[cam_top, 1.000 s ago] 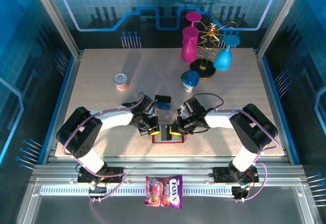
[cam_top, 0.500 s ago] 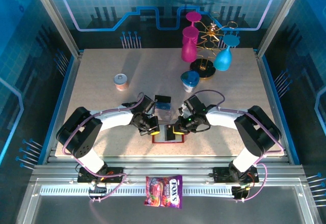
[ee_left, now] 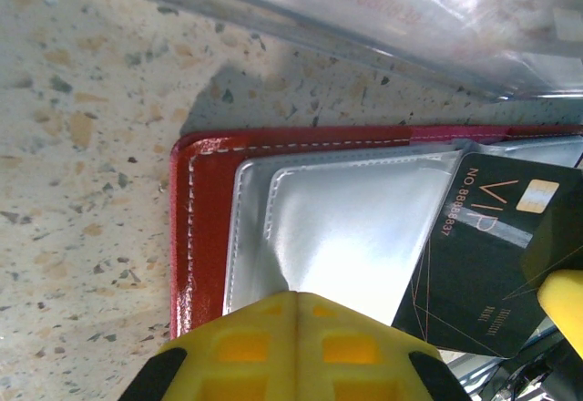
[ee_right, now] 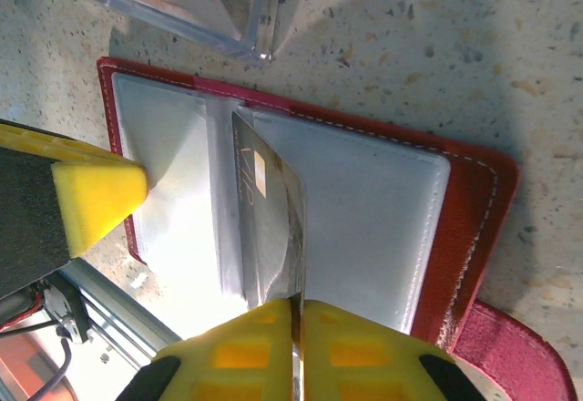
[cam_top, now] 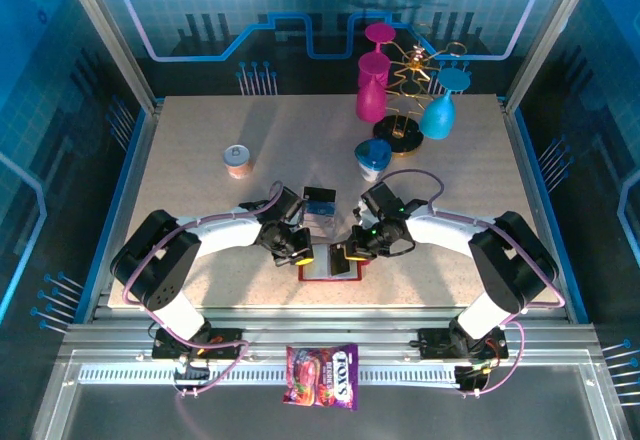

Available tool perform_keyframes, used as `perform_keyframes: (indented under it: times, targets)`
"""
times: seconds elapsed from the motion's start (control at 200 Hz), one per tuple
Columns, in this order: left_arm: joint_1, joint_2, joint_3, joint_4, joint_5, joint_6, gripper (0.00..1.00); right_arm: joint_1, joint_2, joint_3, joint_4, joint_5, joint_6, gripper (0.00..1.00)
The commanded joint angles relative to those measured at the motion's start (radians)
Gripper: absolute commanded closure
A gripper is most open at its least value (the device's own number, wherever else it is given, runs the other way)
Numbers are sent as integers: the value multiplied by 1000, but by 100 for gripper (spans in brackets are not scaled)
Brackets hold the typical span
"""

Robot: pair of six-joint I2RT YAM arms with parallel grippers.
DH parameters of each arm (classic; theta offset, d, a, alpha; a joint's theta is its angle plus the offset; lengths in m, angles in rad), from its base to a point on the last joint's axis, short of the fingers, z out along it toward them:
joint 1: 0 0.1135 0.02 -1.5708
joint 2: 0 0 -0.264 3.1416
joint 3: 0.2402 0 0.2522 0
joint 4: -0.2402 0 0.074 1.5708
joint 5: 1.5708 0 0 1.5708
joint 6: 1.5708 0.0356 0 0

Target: Take the credit cards out of the card holder

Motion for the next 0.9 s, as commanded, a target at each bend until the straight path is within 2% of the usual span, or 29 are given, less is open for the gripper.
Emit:
perform_keyframes:
  times: [0.0, 0.21, 0.435, 0.63, 0.896]
  targets:
    - [-5, 13, -19, -32, 9, 12, 95, 22, -5, 33, -32, 12, 7, 89]
    - [-4, 12, -23, -29, 11, 12, 95, 48, 1, 31, 4, -15, 49, 84]
    - [-5, 13, -24, -27, 9, 11, 95, 63, -3, 31, 6, -11, 65, 82]
    - [-5, 14, -21, -30, 9, 13, 95, 64, -9, 34, -6, -5, 63, 84]
    - [-5, 3, -12, -44, 3, 12, 94, 64, -16, 45, -21, 0, 54, 92]
